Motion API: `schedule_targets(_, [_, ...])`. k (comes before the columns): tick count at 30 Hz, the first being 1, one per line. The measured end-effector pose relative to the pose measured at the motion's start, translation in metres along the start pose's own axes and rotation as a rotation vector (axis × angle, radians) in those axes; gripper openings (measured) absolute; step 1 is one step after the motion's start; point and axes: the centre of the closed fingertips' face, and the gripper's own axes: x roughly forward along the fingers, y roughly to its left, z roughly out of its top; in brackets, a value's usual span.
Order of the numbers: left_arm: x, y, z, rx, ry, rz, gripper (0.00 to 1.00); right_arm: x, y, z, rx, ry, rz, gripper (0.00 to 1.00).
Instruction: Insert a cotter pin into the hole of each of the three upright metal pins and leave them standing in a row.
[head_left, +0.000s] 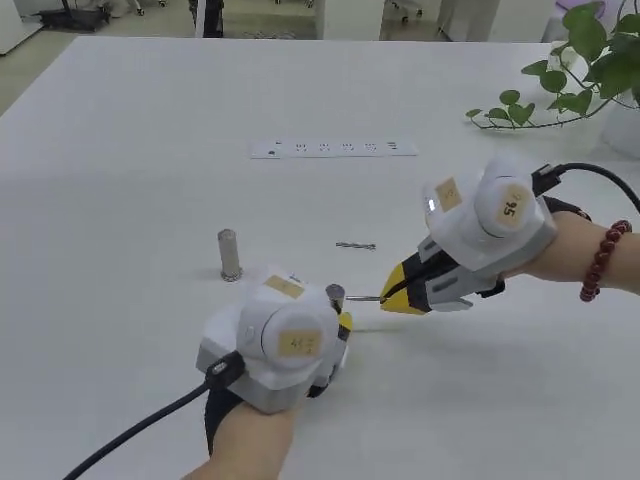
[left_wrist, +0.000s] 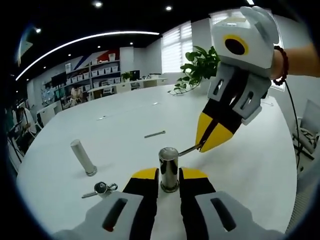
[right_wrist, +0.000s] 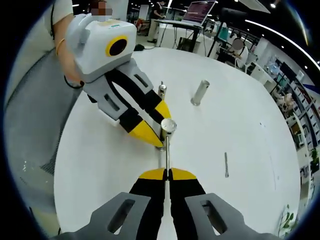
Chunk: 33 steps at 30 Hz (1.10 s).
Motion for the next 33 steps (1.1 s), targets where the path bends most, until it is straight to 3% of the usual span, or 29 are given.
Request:
schedule_targets(12, [0.002,-0.001,0.001,0.043,0.006,-0.007,0.12,0.000,0.001,0.007,-0.021,-0.008,0.012,0.02])
schedule_targets(25, [0.000,-0.002,-0.001,0.017,0.001,-0.017,0.12,0.004,0.002,0.019,-0.076,-0.005,0.022,0.03])
schedule_targets(33, [-0.001,-0.002,-0.001,-0.010,-0.008,-0.020,0.11,0.004,0.005,0.022,-0.067,-0.014,0.031,0.03])
